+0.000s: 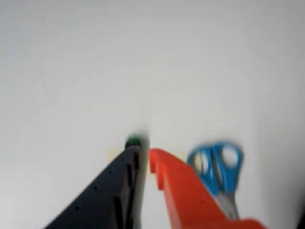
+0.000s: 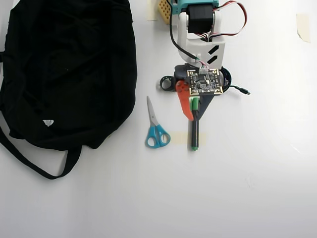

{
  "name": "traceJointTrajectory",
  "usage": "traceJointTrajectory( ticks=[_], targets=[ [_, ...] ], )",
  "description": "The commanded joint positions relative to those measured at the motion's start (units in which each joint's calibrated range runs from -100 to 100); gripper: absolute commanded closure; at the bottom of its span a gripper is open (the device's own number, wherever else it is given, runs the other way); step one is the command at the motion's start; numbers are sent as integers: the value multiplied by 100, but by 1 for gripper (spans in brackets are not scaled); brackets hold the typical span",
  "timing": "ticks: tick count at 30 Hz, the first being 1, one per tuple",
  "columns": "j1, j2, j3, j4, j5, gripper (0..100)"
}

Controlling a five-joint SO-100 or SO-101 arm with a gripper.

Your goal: Put the green marker into the black bag

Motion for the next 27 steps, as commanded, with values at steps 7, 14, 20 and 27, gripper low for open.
traceJointTrajectory(
  ticks=[7,14,20,27],
  targets=[
    [-215,-170,-259,1597,-315,98],
    [-350,-195,-197,2028,-331,97],
    [-380,-253,-188,2028,-336,97],
    [-380,-261,-232,2028,-331,97]
  ],
)
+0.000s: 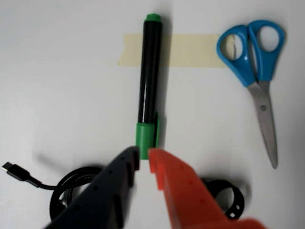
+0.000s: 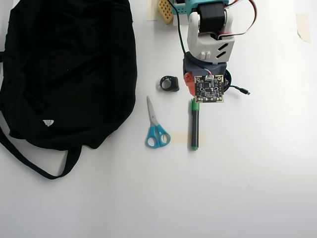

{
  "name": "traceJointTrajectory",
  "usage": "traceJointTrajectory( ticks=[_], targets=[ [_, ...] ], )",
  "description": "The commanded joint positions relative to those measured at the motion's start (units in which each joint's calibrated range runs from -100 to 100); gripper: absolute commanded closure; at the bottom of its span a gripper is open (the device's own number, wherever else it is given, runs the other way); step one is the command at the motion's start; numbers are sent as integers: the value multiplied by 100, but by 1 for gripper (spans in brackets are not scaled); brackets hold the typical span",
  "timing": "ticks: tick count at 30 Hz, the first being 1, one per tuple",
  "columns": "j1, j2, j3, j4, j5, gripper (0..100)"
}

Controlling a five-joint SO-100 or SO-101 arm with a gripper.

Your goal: Put the green marker into the black bag

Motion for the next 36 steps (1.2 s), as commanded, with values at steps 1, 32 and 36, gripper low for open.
traceJointTrajectory(
  ticks=[1,32,36],
  targets=[
    [-34,-261,-206,19,-13,97],
    [-775,-79,244,613,-553,85],
    [-775,162,127,604,-590,81]
  ],
)
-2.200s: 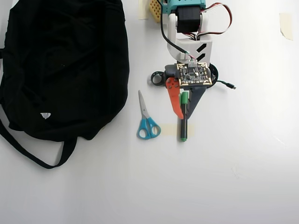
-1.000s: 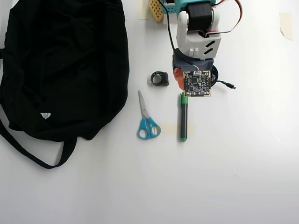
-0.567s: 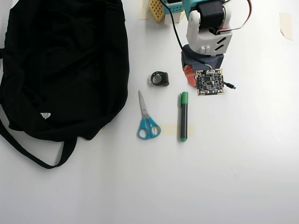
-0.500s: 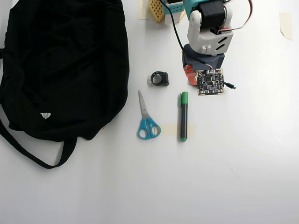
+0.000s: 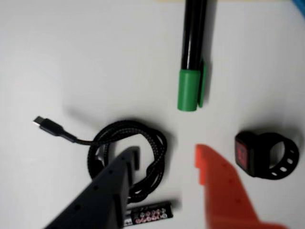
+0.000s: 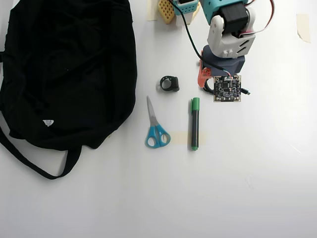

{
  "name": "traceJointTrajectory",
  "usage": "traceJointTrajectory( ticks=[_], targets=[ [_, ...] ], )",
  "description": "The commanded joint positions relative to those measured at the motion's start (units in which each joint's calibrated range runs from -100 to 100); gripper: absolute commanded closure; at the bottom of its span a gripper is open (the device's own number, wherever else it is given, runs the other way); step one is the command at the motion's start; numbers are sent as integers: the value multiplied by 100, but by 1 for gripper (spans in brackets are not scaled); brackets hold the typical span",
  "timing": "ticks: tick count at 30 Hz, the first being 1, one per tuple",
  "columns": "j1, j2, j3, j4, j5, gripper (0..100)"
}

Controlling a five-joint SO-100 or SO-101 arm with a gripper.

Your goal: Put the green marker into the black bag

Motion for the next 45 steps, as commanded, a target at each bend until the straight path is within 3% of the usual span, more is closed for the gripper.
traceJointTrajectory(
  ticks=[1,26,45],
  targets=[
    [-25,129,-183,-5,-34,80],
    [19,1813,-2007,-57,82,70],
    [161,3091,-3238,-74,113,69]
  ],
)
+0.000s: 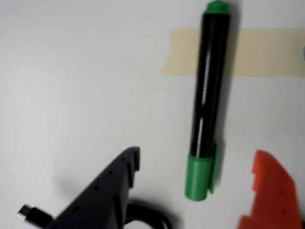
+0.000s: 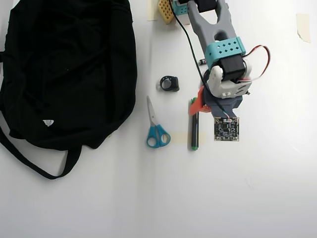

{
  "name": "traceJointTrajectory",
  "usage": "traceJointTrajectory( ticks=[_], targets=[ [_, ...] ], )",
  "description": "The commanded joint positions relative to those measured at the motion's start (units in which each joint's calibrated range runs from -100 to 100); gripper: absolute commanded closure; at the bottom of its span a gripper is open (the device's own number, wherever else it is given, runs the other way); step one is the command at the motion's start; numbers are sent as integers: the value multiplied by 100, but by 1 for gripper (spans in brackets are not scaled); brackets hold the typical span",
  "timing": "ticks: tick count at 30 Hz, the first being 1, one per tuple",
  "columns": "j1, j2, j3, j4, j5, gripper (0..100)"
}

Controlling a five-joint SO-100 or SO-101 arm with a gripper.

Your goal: Put the green marker into the black bag

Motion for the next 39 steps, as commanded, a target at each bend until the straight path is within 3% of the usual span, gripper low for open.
traceJointTrajectory(
  ticks=[1,39],
  targets=[
    [44,69,-329,-126,20,69],
    [186,990,-212,-600,-179,69]
  ],
)
